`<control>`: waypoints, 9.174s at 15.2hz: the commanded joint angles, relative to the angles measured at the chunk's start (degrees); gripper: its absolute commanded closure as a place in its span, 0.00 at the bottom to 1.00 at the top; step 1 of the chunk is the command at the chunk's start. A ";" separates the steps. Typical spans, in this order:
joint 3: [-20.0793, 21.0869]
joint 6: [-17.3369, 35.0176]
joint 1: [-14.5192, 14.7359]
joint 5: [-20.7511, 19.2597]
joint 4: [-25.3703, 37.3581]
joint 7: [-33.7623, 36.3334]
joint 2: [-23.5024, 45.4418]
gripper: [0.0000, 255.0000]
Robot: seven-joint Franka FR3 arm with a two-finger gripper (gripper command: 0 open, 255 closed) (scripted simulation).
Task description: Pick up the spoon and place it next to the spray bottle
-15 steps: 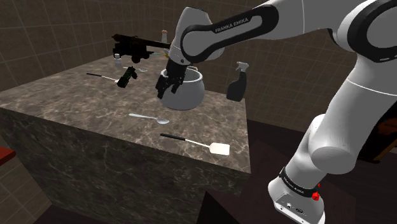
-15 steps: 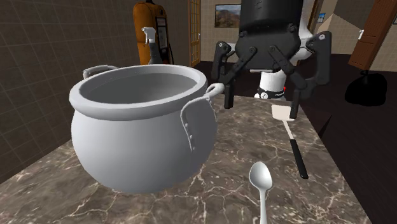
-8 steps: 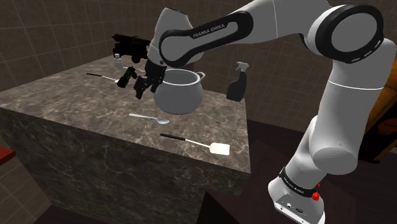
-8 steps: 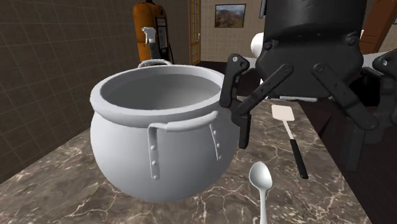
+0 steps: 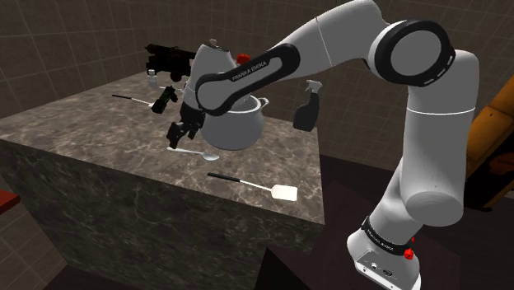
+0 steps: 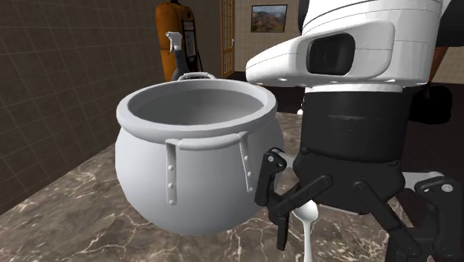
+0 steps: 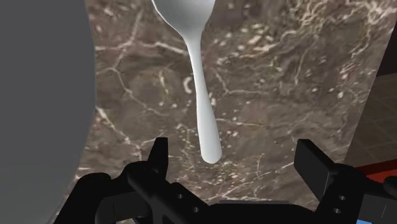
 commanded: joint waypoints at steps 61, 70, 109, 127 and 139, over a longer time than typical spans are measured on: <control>0.02 -32.80 -0.91 -0.20 21.67 2.56 -6.35 1.00; 0.07 -40.32 -0.57 -0.69 30.57 3.33 -4.98 1.00; -20.91 -48.61 -16.93 4.87 -10.12 -32.38 -48.60 1.00; -24.25 -39.95 -18.86 3.36 -23.34 -38.01 -52.38 1.00; -24.78 -30.90 -19.03 3.58 -32.34 -39.80 -52.18 1.00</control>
